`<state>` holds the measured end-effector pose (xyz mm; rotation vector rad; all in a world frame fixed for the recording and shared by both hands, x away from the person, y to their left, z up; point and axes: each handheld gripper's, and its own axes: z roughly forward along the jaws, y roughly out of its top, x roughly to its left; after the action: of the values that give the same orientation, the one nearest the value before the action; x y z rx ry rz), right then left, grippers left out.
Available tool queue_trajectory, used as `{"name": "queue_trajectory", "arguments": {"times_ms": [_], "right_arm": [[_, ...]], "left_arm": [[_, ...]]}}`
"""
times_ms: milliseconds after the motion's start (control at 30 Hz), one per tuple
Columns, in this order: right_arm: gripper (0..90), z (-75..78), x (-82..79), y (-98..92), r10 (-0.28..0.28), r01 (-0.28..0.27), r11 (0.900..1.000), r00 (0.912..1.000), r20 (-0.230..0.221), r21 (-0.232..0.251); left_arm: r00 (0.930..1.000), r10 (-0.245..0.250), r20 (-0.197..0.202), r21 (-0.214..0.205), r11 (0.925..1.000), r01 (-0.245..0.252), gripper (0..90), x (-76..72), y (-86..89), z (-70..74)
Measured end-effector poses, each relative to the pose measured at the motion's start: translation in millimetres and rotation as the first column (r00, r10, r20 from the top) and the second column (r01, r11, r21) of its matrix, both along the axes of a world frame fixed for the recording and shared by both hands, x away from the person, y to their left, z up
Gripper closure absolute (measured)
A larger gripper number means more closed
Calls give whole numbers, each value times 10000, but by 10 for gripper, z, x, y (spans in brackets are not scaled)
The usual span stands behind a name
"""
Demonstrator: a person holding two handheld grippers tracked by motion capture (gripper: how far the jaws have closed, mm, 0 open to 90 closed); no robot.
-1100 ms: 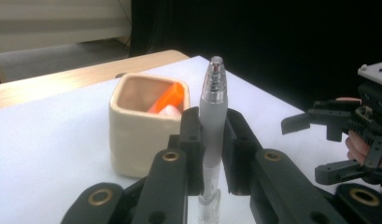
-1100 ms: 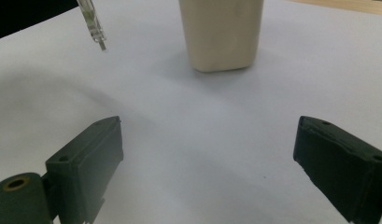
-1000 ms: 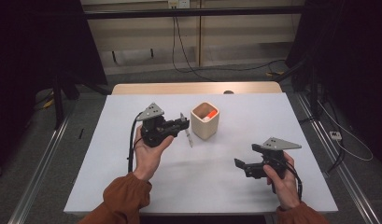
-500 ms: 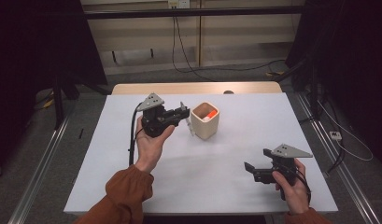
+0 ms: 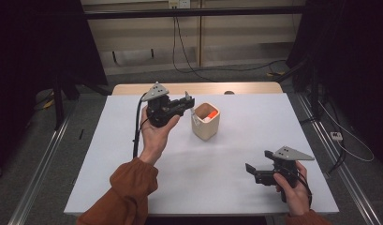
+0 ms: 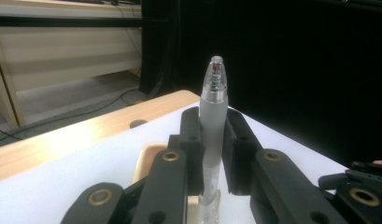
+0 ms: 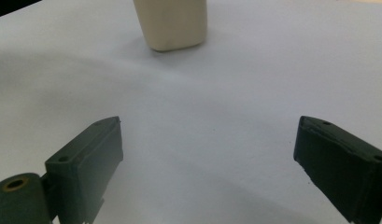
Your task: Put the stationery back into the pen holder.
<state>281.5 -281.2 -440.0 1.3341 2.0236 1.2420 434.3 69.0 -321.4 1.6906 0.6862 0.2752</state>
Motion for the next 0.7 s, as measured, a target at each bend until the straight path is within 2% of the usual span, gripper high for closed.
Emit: {"name": "queue_trajectory", "arguments": {"times_ms": [67,167,233,300,467,600,700], "right_arm": [[81,-4,0,-1,31,-31,10000,10000,-18,14],[81,-7,2,-3,11,-11,10000,10000,-36,9],[81,-7,3,-7,-90,90,9999,10000,36,-84],[81,-3,2,-18,-154,154,9999,9999,55,20],[80,-7,2,-21,-111,111,9999,9999,24,36],[80,-11,4,-13,-50,50,10000,10000,26,13],[80,-16,8,-13,-58,58,10000,10000,-6,42]], "left_arm": [[9995,174,263,185,9997,-179,801,38,-40,12],[9997,218,82,-117,9997,-217,801,115,-61,18],[9994,332,122,-201,9993,-329,801,151,-84,30],[9994,327,148,-221,9992,-323,801,185,-106,40],[9980,477,407,45,9988,-479,801,250,-181,67],[9993,265,256,74,9996,-267,801,308,-243,44],[9983,461,359,340,9983,-473,801,328,-281,11]]}}
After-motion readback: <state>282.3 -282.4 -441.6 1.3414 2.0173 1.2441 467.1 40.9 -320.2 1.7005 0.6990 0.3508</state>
